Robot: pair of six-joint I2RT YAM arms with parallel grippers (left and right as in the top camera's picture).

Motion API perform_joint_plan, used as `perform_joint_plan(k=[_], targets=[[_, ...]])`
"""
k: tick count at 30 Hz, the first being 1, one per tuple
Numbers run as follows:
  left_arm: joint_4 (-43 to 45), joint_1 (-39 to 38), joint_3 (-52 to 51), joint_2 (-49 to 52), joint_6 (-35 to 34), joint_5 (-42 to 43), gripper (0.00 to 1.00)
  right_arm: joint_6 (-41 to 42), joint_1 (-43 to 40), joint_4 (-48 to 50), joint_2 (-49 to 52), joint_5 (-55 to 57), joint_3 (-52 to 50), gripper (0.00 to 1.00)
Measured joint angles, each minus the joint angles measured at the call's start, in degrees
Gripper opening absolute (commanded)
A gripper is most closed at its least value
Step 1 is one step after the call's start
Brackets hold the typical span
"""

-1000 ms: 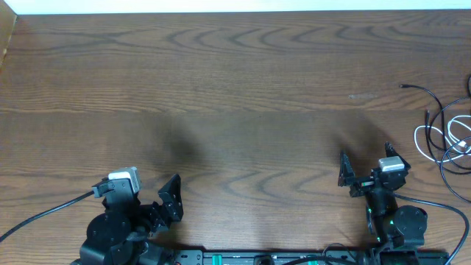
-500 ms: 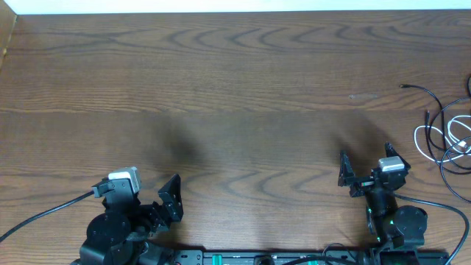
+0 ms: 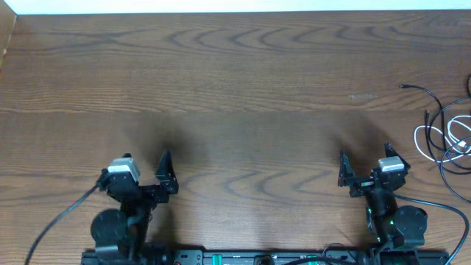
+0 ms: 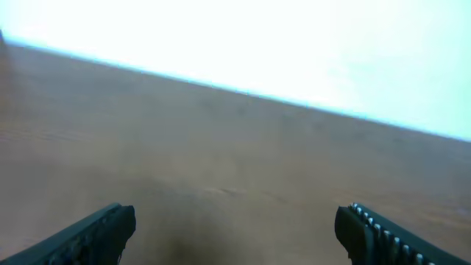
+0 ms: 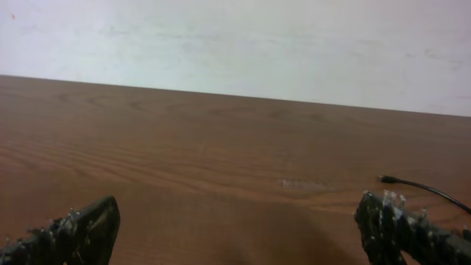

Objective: Untangle cables

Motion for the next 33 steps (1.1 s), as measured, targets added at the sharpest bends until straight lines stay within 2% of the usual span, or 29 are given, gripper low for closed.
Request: perform_joint_plan(k=[4, 5, 7, 12, 33], targets=[[14.3, 0.1, -9.9, -4.1, 4.1, 0.8, 0.92, 0.0, 0.0, 0.0, 0.0, -0.2, 0.0, 0.99], [20.7, -0.1, -12.7, -4.2, 4.7, 0.3, 0.92, 0.0, 0.0, 0.0, 0.0, -0.2, 0.0, 0.99], [25.4, -0.8, -17.4, -4.2, 5.4, -0.9, 0.92, 0.0, 0.0, 0.0, 0.0, -0.2, 0.0, 0.99], [20.1, -2.8, -19.3, -4.1, 6.6, -3.1, 0.92, 0.0, 0.0, 0.0, 0.0, -0.2, 0.0, 0.99], [19.8, -3.1, -19.2, -4.2, 7.3, -4.2, 0.92, 0.0, 0.0, 0.0, 0.0, -0.2, 0.0, 0.99]])
